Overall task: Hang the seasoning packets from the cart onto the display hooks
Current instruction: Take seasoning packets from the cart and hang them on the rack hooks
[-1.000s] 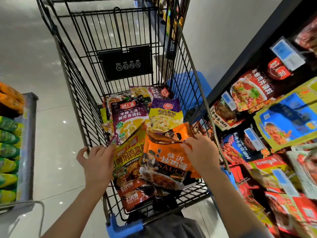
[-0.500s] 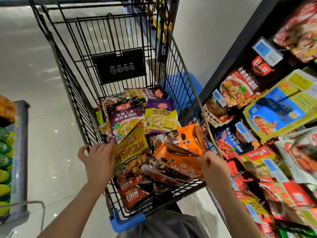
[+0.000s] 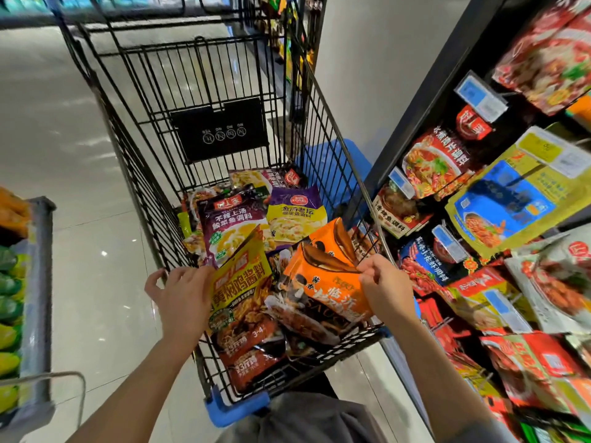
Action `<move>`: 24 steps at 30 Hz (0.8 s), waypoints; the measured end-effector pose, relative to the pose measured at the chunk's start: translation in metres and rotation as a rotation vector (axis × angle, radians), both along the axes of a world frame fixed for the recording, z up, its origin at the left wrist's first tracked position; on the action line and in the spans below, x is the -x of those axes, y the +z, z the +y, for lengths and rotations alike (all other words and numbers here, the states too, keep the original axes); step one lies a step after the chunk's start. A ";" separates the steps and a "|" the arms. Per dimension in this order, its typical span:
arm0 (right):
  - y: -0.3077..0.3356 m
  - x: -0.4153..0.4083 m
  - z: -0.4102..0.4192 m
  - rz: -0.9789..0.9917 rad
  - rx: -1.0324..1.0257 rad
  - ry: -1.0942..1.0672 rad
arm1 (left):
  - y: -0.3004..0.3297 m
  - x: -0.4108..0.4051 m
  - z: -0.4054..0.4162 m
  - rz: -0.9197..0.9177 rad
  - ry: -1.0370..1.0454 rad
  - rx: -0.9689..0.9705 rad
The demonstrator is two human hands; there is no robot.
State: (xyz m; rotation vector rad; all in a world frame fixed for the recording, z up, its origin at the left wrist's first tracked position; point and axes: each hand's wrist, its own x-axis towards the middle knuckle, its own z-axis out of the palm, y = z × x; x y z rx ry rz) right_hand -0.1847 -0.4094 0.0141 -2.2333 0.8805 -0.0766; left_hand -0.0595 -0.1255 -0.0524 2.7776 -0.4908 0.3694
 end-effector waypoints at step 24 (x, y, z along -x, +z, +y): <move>0.005 -0.061 -0.044 0.017 0.481 0.127 | -0.008 0.000 -0.001 -0.105 -0.098 -0.103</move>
